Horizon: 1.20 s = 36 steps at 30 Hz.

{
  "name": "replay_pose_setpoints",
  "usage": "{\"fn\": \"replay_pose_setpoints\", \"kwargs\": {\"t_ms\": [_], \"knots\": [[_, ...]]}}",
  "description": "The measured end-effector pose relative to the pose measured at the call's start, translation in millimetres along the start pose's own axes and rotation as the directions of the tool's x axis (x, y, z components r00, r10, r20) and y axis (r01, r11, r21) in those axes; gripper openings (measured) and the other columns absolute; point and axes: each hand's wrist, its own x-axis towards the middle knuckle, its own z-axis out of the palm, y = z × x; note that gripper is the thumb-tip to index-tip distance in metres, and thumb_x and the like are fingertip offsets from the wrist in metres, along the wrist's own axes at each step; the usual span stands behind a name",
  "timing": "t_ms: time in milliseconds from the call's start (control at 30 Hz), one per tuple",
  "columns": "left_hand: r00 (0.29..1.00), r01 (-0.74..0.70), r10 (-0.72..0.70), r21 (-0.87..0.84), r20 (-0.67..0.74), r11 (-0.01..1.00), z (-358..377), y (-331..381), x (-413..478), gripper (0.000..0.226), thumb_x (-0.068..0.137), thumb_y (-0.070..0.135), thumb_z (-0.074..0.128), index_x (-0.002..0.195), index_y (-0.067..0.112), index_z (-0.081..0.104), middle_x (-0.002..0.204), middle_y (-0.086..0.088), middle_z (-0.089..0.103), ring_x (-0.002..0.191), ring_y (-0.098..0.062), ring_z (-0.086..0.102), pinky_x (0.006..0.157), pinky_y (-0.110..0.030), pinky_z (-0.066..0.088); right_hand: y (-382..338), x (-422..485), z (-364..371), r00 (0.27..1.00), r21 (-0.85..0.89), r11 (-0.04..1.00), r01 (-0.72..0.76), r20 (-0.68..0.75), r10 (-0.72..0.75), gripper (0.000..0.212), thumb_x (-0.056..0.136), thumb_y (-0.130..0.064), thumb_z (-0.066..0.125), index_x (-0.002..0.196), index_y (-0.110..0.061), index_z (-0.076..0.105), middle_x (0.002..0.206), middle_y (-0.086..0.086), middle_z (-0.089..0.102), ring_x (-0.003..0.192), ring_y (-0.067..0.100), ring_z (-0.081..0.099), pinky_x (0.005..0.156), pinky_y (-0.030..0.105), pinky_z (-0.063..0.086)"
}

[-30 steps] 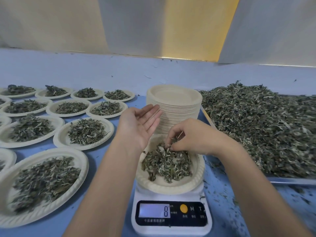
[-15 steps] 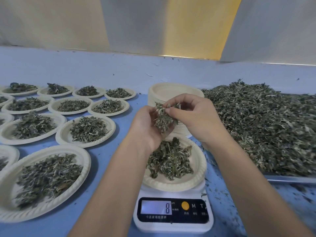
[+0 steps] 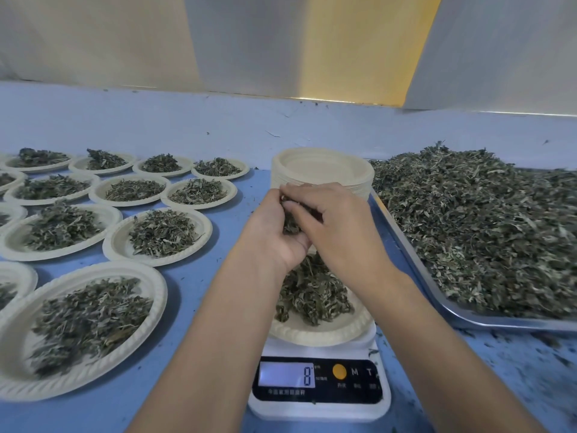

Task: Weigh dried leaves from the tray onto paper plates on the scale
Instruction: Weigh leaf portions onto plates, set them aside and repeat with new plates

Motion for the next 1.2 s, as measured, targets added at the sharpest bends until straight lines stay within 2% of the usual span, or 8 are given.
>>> {"fn": "replay_pose_setpoints", "kwargs": {"t_ms": [200,300,367,533,700,900,1033,1200], "knots": [[0.999,0.039,-0.039,-0.001,-0.027,0.999,-5.7,5.1,1.9,0.017,0.096,0.017,0.049,0.103,0.005,0.059,0.083,-0.012,0.063,0.065,-0.022,0.063,0.041,-0.032,0.054,6.0,1.8,-0.3,0.982,-0.181,0.982,0.060,0.186,-0.026,0.042,0.097,-0.034,0.036,0.128,-0.020,0.060,0.142,-0.006,0.049,0.143,0.011,0.020,0.117,0.040,0.016],[1.000,0.022,-0.021,0.037,-0.024,0.999,-6.1,3.9,3.2,0.016,0.097,0.015,0.048,0.102,0.004,0.058,0.086,-0.013,0.063,0.065,-0.022,0.064,0.046,-0.033,0.055,7.0,2.7,-0.8,0.981,-0.011,1.000,-0.022,0.192,0.024,0.044,0.098,-0.035,0.034,0.133,-0.019,0.055,0.151,-0.008,0.035,0.144,0.006,0.012,0.118,0.031,0.010],[1.000,0.003,-0.003,0.011,-0.006,1.000,-5.6,3.4,3.4,0.019,0.098,0.015,0.046,0.089,0.001,0.056,0.076,-0.012,0.061,0.064,-0.020,0.062,0.049,-0.033,0.055,8.8,3.2,-2.8,0.986,0.188,0.976,-0.109,0.143,0.082,0.035,0.100,-0.028,0.041,0.129,-0.020,0.059,0.146,-0.010,0.042,0.139,0.003,0.024,0.113,0.018,0.017],[0.999,-0.040,0.035,-0.146,-0.032,0.988,-11.3,9.7,7.1,0.017,0.099,0.012,0.042,0.088,0.000,0.050,0.078,-0.010,0.053,0.059,-0.016,0.052,0.050,-0.023,0.054,12.7,4.5,-9.8,0.971,0.418,0.883,-0.212,-0.008,0.237,0.019,0.094,-0.013,0.053,0.097,-0.024,0.069,0.106,-0.008,0.068,0.098,0.000,0.059,0.086,0.015,0.043],[0.996,-0.061,0.052,-0.137,-0.072,0.989,-15.0,13.9,7.4,0.025,0.099,0.012,0.042,0.079,0.000,0.052,0.077,-0.009,0.054,0.042,-0.012,0.050,0.040,-0.015,0.046,18.1,5.5,-17.0,0.949,0.392,0.864,-0.314,0.132,0.285,0.023,0.089,-0.009,0.054,0.075,-0.017,0.070,0.064,-0.006,0.065,0.055,0.007,0.056,0.056,0.020,0.044],[0.996,-0.053,0.041,-0.154,-0.079,0.987,-17.2,13.9,8.1,0.027,0.099,0.013,0.042,0.077,0.001,0.052,0.052,-0.009,0.057,0.038,-0.012,0.049,0.039,-0.014,0.045,21.0,4.8,-20.3,0.877,0.258,0.876,-0.407,0.380,0.295,0.023,0.085,-0.008,0.056,0.069,-0.017,0.070,0.058,-0.003,0.063,0.049,0.008,0.052,0.049,0.023,0.040],[0.995,-0.045,0.031,-0.163,-0.090,0.986,-18.2,14.5,9.7,0.030,0.099,0.014,0.041,0.076,0.001,0.053,0.069,-0.010,0.055,0.038,-0.012,0.050,0.039,-0.014,0.045,21.5,4.6,-22.9,0.846,0.222,0.871,-0.438,0.430,0.316,0.015,0.083,-0.012,0.060,0.074,-0.012,0.072,0.057,-0.004,0.063,0.046,0.005,0.049,0.049,0.028,0.038],[0.996,-0.029,0.013,-0.177,-0.092,0.984,-17.6,13.7,9.9,0.030,0.099,0.014,0.041,0.076,0.001,0.053,0.068,-0.011,0.055,0.051,-0.012,0.049,0.039,-0.014,0.046,23.6,5.5,-28.6,0.828,0.188,0.880,-0.435,0.467,0.310,0.014,0.081,-0.023,0.069,0.081,-0.009,0.070,0.063,-0.004,0.062,0.050,0.005,0.048,0.051,0.023,0.039]]}}
